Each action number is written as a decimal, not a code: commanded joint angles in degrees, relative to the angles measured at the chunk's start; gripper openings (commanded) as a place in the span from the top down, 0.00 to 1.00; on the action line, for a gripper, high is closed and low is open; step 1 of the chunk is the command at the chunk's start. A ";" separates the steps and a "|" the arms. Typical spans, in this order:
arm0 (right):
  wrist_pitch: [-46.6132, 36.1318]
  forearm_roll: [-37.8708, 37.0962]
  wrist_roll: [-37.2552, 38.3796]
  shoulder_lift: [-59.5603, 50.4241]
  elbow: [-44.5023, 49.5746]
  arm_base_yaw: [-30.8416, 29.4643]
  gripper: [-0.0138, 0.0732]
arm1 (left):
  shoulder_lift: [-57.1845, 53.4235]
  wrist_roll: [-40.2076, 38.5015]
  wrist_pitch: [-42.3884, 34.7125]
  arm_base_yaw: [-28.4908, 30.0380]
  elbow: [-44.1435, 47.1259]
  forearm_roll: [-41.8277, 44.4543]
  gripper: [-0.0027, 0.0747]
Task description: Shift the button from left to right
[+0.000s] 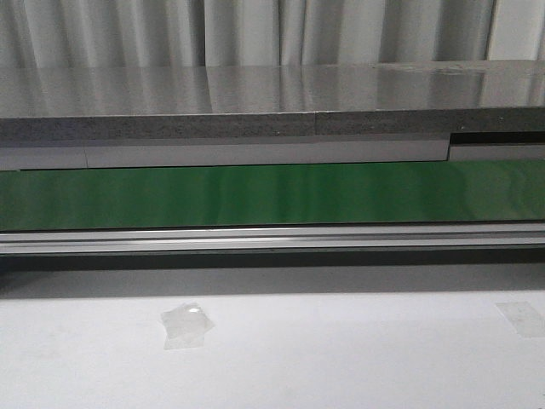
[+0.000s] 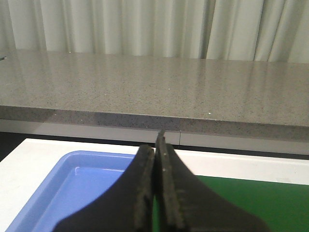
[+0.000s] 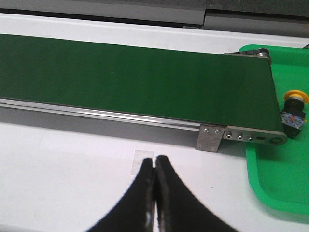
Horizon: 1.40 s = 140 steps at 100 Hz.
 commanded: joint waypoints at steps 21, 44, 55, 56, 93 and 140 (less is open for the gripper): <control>-3.56 0.83 -0.49 0.33 -1.37 -0.01 0.92 | 0.19 -0.61 -4.00 -0.14 -1.81 -0.63 0.99; -8.17 0.83 -0.49 0.33 0.25 0.18 0.92 | 0.19 -0.61 -4.00 -0.14 -1.81 -0.63 0.99; -14.42 0.76 -0.49 -0.10 3.71 1.83 0.92 | 0.19 -0.61 -4.00 -0.14 -1.81 -0.63 0.99; -15.22 0.76 -0.49 -0.20 3.95 2.09 0.92 | 0.19 -0.61 -4.00 -0.14 -1.81 -0.63 0.99; -31.58 -5.05 3.99 -11.68 18.65 8.70 0.92 | 0.19 -0.61 -4.00 -0.14 -1.81 -0.63 0.99; -40.42 -8.56 8.96 -21.95 30.55 8.59 0.92 | 0.19 -0.61 -4.00 -0.14 -1.81 -0.63 0.99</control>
